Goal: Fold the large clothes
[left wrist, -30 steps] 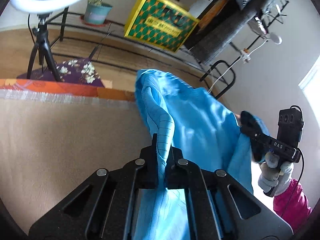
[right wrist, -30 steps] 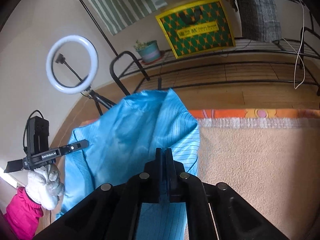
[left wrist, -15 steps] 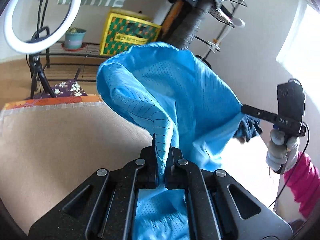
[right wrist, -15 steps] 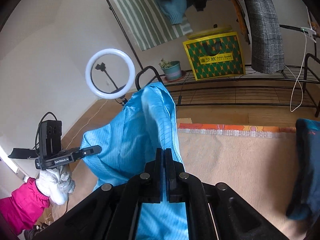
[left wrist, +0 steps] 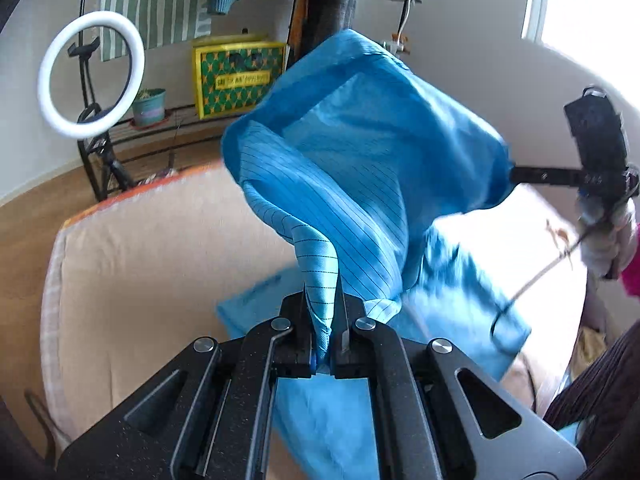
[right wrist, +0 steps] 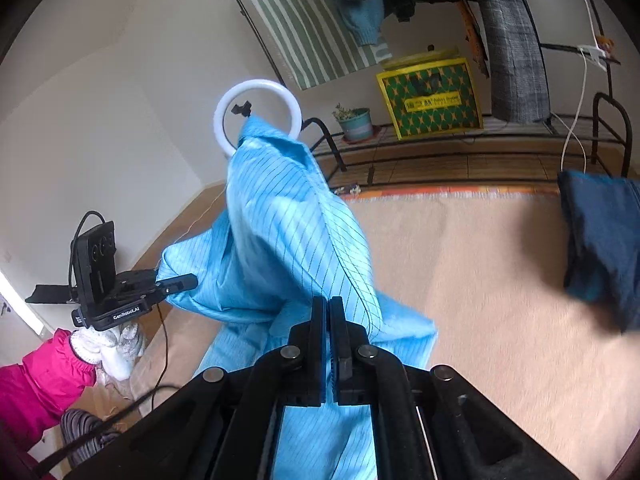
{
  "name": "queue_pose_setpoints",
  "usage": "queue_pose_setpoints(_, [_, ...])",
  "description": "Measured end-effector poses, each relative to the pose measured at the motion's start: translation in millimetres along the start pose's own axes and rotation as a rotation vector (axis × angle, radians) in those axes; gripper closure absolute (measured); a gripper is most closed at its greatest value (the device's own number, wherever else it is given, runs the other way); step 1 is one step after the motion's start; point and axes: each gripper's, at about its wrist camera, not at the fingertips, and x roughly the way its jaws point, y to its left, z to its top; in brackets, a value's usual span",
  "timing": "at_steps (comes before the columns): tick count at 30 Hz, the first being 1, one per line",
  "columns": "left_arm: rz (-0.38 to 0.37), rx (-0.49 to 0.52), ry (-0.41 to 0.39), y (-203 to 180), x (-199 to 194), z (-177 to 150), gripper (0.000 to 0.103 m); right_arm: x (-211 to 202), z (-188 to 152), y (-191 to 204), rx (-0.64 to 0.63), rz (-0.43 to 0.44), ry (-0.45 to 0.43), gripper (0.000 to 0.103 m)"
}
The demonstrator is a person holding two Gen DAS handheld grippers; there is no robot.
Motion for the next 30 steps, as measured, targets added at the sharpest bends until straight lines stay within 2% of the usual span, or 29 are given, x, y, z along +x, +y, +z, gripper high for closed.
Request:
queue_pose_setpoints(7, [0.033, 0.010, 0.139, -18.4, -1.7, -61.0, 0.101, -9.1, -60.0, 5.7, 0.027, -0.025, 0.152, 0.103])
queue_pose_setpoints(8, [0.029, 0.012, 0.146, -21.8, -7.9, -66.8, 0.098, -12.3, -66.0, 6.4, 0.034, -0.027, 0.167, 0.101])
queue_pose_setpoints(10, [0.029, 0.012, 0.145, -26.2, -24.5, -72.1, 0.095, -25.6, -72.2, 9.7, 0.035, -0.048, 0.158, 0.090])
queue_pose_setpoints(12, [0.033, 0.000, 0.130, -27.9, -43.9, -73.6, 0.094, -51.2, -74.7, 18.1, 0.030, -0.049, 0.103, 0.080])
queue_pose_setpoints(16, [0.000, -0.073, 0.052, -24.9, -98.6, -70.7, 0.094, -114.1, -73.1, 47.1, -0.014, -0.042, -0.014, 0.077])
queue_pose_setpoints(19, [-0.033, -0.127, -0.019, -31.9, -151.9, -66.8, 0.094, -164.9, -72.5, 74.3, -0.079, -0.053, -0.093, 0.077])
queue_pose_setpoints(22, [-0.023, -0.132, -0.084, -43.9, -208.1, -57.9, 0.094, -205.5, -68.7, 98.4, -0.149, -0.075, -0.163, 0.076])
queue_pose_setpoints(28, [-0.033, -0.148, -0.169, -61.5, -295.3, -33.7, 0.094, -274.8, -50.0, 135.5, -0.220, -0.100, -0.309, 0.075])
queue_pose_setpoints(30, [-0.046, -0.170, -0.191, -62.1, -321.4, -22.1, 0.090, -295.2, -42.7, 144.2, -0.236, -0.103, -0.349, 0.075])
